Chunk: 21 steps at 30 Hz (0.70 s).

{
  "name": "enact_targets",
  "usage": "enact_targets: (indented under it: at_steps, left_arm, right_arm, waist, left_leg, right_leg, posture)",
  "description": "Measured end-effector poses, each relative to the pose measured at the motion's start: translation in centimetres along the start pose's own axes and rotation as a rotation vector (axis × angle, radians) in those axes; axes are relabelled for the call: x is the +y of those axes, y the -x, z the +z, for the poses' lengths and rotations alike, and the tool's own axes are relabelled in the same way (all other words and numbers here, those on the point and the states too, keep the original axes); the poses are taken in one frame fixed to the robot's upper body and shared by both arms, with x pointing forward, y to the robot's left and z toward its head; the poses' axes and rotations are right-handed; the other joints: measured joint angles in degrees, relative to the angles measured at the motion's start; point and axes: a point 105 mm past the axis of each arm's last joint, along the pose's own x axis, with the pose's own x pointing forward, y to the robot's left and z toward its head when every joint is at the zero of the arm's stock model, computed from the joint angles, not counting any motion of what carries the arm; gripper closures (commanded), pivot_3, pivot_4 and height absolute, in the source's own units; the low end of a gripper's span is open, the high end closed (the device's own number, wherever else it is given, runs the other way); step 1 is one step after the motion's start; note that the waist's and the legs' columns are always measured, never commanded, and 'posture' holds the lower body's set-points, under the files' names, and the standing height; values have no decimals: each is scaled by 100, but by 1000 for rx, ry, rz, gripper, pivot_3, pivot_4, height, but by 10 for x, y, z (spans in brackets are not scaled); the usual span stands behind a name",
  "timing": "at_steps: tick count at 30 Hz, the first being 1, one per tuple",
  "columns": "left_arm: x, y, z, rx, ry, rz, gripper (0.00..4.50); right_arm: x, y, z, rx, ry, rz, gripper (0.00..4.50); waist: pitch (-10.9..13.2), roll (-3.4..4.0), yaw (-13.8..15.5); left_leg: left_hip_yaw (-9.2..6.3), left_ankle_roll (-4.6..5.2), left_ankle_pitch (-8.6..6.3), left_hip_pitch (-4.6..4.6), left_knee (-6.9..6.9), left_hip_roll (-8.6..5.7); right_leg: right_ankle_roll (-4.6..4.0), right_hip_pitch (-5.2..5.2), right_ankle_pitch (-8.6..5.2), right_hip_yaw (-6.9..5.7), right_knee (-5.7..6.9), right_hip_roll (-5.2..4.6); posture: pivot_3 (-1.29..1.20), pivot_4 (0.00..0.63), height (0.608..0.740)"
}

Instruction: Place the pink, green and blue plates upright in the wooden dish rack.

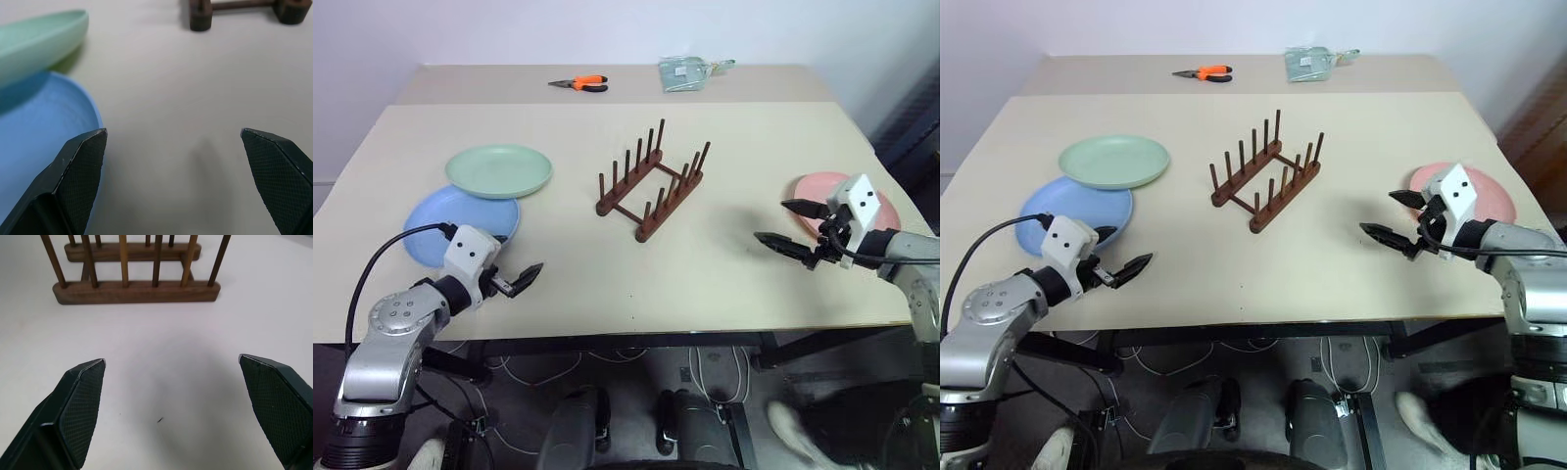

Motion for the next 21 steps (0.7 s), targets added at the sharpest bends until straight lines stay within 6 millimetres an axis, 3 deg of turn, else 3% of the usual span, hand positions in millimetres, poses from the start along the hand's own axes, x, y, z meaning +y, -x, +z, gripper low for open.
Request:
enact_targets:
  at_steps: [12, 17, 21]
  left_arm:
    - [-10, -3, 11, -16, -14, -15, 0]
    - [-49, -25, 21, -50, 4, -157, 0]
    - [-94, -65, 28, -64, -14, -267, 0]
  right_arm:
    - [15, -22, -2, -30, 24, 8, 37]
    - [37, -31, 4, -49, -11, 82, 37]
    - [50, -35, 8, -77, 4, 59, 37]
  waist:
    - [0, 0, 16]
    - [0, 0, 26]
    - [-2, -2, 45]
  left_leg:
    - [1, 0, 1, -1, 0, -1]
    - [0, 1, 1, -1, 2, -2]
    - [0, 2, 1, 0, 4, -6]
  right_leg:
    - [0, 1, 0, -1, 0, 2]
    - [1, 4, 0, -1, 1, 3]
    - [3, 9, 0, -3, 1, 6]
  posture:
    - [0, 150, 740]
    - [0, 150, 740]
    - [0, 150, 740]
